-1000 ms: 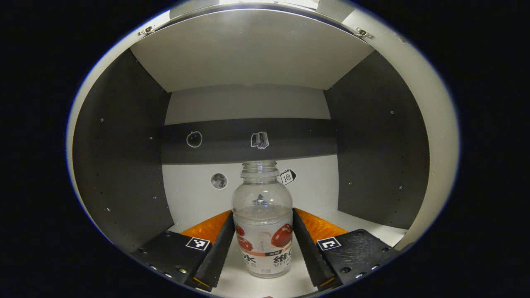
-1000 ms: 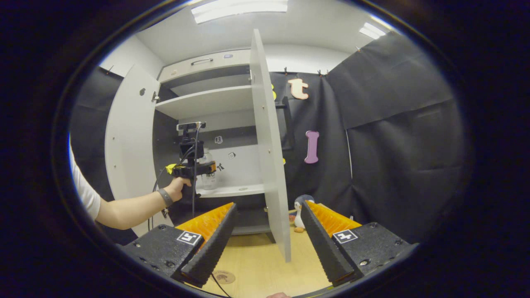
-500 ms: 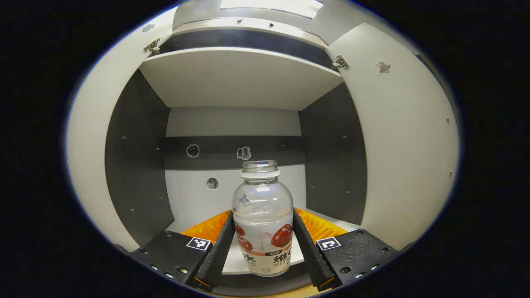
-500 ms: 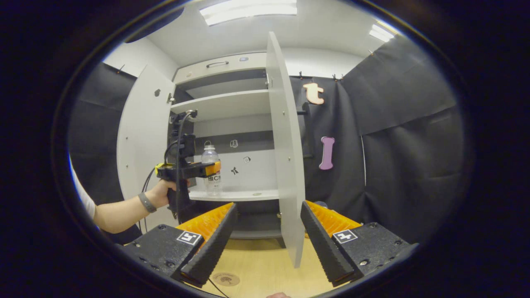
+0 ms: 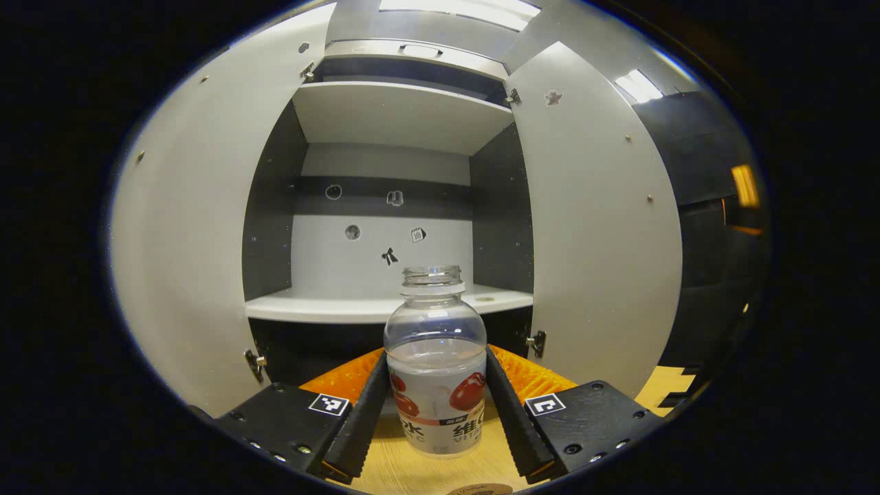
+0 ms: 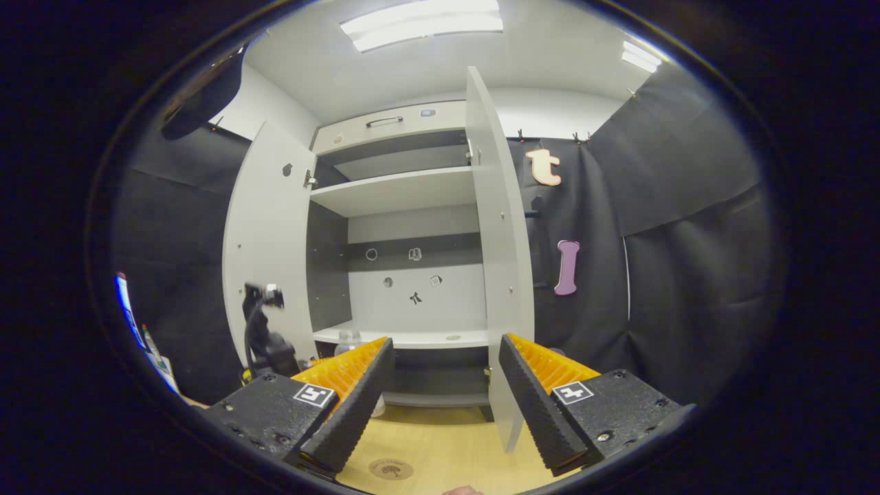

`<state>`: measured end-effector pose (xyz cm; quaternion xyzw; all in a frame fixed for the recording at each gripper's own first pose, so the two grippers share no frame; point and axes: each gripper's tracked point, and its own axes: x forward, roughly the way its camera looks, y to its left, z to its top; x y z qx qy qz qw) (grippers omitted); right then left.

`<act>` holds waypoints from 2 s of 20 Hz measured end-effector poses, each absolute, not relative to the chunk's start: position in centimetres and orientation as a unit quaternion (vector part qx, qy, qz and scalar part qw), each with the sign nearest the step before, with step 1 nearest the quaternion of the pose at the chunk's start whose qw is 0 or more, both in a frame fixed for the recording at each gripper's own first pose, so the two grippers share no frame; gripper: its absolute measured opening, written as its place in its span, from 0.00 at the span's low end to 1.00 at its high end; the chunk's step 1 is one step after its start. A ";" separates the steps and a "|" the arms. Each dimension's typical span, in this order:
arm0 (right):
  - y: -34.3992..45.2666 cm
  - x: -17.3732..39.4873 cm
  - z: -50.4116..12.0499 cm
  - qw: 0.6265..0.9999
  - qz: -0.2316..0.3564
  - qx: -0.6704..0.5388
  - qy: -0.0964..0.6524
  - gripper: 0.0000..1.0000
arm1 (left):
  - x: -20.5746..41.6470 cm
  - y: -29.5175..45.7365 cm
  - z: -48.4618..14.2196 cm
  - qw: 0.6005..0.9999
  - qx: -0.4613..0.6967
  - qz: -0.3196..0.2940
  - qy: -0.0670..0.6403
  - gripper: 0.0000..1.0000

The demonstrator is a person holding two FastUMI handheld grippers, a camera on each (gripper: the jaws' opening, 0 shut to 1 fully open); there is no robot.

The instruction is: Grasp the bottle in the cabinet with the left hand and place it on the coaster, then close the right door with the right hand and the left door with the left hand.

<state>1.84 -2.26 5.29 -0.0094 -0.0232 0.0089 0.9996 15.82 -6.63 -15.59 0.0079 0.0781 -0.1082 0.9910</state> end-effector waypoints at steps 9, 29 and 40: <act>-1.6 0.6 6.2 1.000 0.010 -0.011 -0.004 1.00 | 7.4 -10.0 -28.8 0.989 -0.003 -0.077 0.123 0.78; -1.4 1.3 3.6 0.998 0.013 -0.019 0.052 1.00 | 5.2 -9.4 -28.5 0.995 0.014 -0.061 0.076 0.96; -1.3 1.8 4.2 1.000 0.017 0.021 0.000 1.00 | 5.0 -2.6 -9.6 0.999 -0.029 -0.040 0.010 0.96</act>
